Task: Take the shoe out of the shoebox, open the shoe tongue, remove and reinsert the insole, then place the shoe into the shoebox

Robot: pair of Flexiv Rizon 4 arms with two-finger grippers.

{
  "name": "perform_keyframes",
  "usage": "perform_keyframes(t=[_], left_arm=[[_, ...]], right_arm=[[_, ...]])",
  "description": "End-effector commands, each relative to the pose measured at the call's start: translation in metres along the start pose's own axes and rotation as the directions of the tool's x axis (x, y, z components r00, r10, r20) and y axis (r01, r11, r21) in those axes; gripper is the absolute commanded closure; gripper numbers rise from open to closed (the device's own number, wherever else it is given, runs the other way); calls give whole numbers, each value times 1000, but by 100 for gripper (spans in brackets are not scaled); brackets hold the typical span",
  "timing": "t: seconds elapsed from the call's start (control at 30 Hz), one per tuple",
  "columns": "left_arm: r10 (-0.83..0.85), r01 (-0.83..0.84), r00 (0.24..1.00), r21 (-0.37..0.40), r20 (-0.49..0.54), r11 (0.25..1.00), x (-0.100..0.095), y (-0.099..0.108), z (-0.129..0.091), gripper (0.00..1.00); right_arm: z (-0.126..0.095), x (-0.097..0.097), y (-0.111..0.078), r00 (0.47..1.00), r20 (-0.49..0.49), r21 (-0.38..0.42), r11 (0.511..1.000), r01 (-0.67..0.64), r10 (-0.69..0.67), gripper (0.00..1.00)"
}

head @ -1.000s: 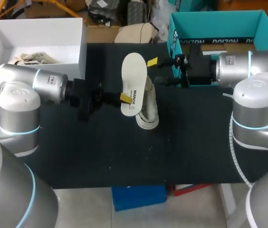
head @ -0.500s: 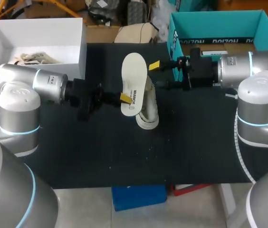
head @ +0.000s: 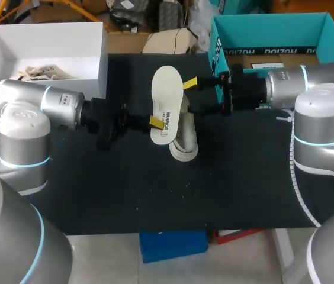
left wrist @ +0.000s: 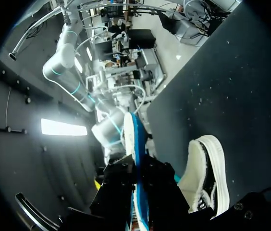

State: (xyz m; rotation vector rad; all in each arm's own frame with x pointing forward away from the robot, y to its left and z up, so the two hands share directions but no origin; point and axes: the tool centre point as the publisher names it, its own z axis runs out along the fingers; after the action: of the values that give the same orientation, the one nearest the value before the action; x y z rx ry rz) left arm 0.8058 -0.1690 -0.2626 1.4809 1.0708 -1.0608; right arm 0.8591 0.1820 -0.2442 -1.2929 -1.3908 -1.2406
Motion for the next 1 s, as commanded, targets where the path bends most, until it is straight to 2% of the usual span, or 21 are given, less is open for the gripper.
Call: perform_keyframes(t=[0.03, 0.13, 0.3, 0.4, 0.53, 1.0], left_arm=[[1, -1, 1000, 3, -3, 1000, 0, 0, 1, 100], [1, -1, 1000, 3, -3, 1000, 0, 0, 1, 100], [1, -1, 1000, 3, -3, 1000, 0, 0, 1, 100], [1, -1, 1000, 3, -3, 1000, 0, 0, 1, 100], [1, -1, 1000, 3, -3, 1000, 0, 0, 1, 100], [1, -1, 1000, 3, -3, 1000, 0, 0, 1, 100]], right_arm=[[14, -7, 2, 1000, -5, -5, 1000, -8, 8, 0], [20, -9, 1, 1000, -8, -9, 1000, -16, 16, 12], [22, -9, 2, 1000, 0, -20, 1000, -19, 19, 20], [23, -7, 6, 1000, 7, -24, 1000, -15, 15, 36], [27, -6, 10, 1000, 23, -16, 1000, -9, 9, 49], [37, -8, 15, 999, 32, -2, 1000, -8, 8, 55]])
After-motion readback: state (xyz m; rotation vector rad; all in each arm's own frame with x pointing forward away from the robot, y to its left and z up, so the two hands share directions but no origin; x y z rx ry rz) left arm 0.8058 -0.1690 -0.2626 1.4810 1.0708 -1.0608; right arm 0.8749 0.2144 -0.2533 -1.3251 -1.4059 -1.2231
